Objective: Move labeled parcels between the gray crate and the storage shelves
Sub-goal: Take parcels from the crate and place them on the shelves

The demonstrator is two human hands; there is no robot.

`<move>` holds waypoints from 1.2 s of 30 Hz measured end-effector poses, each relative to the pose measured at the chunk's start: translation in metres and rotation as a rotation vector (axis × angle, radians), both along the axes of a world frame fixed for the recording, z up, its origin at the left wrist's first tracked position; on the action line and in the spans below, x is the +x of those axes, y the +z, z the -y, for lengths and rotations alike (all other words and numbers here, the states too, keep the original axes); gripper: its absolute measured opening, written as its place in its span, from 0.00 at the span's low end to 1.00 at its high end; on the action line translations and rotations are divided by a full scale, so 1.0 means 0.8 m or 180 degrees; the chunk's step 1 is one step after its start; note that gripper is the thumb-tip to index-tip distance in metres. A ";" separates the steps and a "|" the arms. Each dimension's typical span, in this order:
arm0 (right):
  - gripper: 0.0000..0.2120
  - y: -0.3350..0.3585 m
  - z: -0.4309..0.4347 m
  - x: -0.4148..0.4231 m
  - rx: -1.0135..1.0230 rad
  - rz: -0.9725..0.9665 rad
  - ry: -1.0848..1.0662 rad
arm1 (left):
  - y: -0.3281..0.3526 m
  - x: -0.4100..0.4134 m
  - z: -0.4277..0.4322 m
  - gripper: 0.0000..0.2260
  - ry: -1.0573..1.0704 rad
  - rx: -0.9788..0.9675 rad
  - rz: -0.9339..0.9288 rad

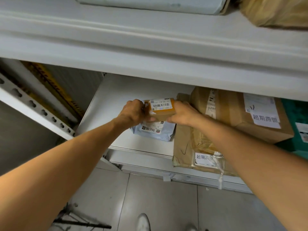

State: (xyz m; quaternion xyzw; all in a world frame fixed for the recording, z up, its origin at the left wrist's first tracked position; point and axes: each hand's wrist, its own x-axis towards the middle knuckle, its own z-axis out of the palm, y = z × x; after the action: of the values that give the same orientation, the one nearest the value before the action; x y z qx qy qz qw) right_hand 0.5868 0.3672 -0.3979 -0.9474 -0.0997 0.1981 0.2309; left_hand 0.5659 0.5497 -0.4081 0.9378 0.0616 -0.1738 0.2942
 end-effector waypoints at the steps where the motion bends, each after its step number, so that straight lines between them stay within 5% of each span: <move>1: 0.24 -0.001 -0.003 -0.001 0.0085 0.0033 -0.0083 | -0.001 0.001 0.001 0.22 0.0117 -0.0122 0.0023; 7: 0.21 0.009 -0.008 -0.028 0.0599 0.0122 -0.0785 | 0.008 -0.030 -0.002 0.19 0.0695 -0.0556 0.0271; 19: 0.27 0.080 -0.010 -0.118 0.1301 0.0419 -0.0819 | 0.092 -0.111 -0.014 0.31 0.1007 -0.1123 0.0803; 24: 0.28 0.091 0.000 -0.135 0.1453 0.0222 -0.0813 | 0.097 -0.126 -0.003 0.28 0.0831 -0.1184 0.0720; 30: 0.30 0.103 0.010 -0.142 0.2094 -0.0044 -0.1464 | 0.097 -0.134 0.014 0.14 0.1635 -0.2913 0.0493; 36: 0.21 0.105 0.010 -0.150 0.2248 0.0345 -0.1564 | 0.089 -0.133 0.020 0.21 0.1982 -0.3242 0.0541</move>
State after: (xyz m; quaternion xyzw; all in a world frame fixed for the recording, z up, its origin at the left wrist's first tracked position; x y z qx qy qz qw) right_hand 0.4671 0.3588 -0.3135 -0.8148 0.0551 0.0410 0.5756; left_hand 0.4596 0.5341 -0.3367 0.6274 0.2185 -0.0116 0.7473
